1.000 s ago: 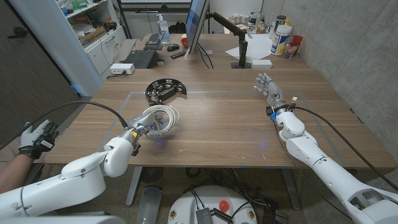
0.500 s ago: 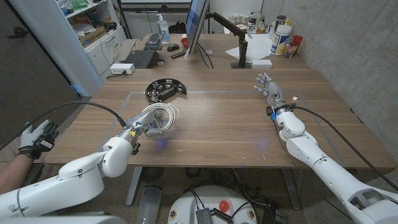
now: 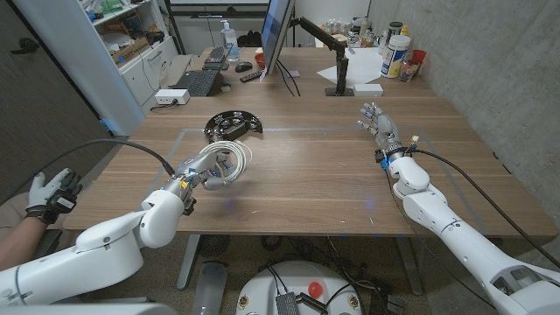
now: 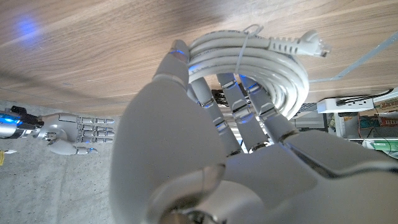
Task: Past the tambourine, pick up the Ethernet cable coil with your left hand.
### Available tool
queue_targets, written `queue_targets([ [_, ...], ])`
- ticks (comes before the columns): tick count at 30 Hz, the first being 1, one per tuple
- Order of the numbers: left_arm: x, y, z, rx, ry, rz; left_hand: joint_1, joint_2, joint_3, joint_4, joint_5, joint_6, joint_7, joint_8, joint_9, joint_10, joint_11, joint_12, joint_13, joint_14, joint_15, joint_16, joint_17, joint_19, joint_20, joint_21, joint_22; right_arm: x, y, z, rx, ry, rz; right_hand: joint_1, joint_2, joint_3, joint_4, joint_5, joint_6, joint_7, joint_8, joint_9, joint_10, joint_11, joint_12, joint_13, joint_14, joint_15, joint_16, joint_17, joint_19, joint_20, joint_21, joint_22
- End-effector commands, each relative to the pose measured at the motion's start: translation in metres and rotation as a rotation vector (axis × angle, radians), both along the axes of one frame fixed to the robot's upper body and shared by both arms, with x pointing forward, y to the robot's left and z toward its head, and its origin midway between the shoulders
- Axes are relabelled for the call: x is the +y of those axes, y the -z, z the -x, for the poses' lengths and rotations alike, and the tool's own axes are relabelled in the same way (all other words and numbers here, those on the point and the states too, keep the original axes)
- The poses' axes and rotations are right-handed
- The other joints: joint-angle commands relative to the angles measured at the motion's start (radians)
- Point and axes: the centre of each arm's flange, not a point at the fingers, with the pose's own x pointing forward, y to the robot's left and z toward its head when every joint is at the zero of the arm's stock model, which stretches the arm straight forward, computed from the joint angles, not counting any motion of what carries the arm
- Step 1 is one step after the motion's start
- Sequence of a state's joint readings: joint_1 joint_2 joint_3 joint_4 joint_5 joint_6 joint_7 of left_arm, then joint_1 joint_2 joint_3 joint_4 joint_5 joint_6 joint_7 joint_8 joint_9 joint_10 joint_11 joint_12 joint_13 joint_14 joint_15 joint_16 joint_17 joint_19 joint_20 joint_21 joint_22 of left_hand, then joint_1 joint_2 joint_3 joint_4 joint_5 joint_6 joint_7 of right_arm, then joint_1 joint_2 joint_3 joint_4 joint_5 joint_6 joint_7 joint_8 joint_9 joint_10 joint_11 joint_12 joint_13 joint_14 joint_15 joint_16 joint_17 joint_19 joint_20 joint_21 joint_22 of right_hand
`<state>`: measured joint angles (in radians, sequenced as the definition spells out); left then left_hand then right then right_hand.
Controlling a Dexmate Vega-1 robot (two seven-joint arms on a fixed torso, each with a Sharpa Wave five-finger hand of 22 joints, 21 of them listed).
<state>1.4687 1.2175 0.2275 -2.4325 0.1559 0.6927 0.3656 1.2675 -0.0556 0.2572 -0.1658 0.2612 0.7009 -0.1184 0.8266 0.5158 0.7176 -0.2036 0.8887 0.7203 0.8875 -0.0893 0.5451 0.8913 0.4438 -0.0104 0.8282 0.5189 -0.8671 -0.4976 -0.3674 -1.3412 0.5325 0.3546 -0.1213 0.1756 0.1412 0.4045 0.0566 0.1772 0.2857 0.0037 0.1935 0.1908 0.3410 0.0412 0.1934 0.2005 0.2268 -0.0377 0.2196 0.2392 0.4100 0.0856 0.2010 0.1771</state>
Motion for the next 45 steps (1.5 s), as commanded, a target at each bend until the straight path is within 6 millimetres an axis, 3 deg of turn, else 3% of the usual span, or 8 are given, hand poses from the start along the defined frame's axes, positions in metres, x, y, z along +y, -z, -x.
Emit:
queue_targets([
  [1,0.001,-0.008,0.007,0.005,-0.010,-0.009,0.135,0.148,0.004,0.004,0.010,0.019,-0.010,0.007,0.033,0.011,0.003,0.005,0.001,0.039,-0.144,-0.003,0.017,-0.006,-0.002,0.008,-0.001,0.000,0.000,0.000,0.001,-0.001,0.000,0.012,0.000,-0.002,-0.003,0.001,0.004,0.002,0.004,0.000,-0.004,0.001,0.006,0.001,-0.006,-0.005,0.006,0.003,0.001,-0.004,0.000,0.002],
  [45,-0.006,-0.049,0.028,-0.052,-0.017,-0.042,0.126,0.145,0.006,0.003,0.023,0.014,-0.009,0.012,0.032,0.009,0.003,0.006,0.001,0.052,-0.144,-0.025,0.040,-0.026,-0.001,0.056,-0.019,0.002,0.001,0.001,0.007,-0.007,0.001,0.013,0.000,-0.002,-0.004,0.001,0.005,0.003,0.004,0.000,-0.007,-0.001,0.007,0.000,-0.009,-0.004,0.006,0.002,0.000,-0.003,0.001,0.002],
])
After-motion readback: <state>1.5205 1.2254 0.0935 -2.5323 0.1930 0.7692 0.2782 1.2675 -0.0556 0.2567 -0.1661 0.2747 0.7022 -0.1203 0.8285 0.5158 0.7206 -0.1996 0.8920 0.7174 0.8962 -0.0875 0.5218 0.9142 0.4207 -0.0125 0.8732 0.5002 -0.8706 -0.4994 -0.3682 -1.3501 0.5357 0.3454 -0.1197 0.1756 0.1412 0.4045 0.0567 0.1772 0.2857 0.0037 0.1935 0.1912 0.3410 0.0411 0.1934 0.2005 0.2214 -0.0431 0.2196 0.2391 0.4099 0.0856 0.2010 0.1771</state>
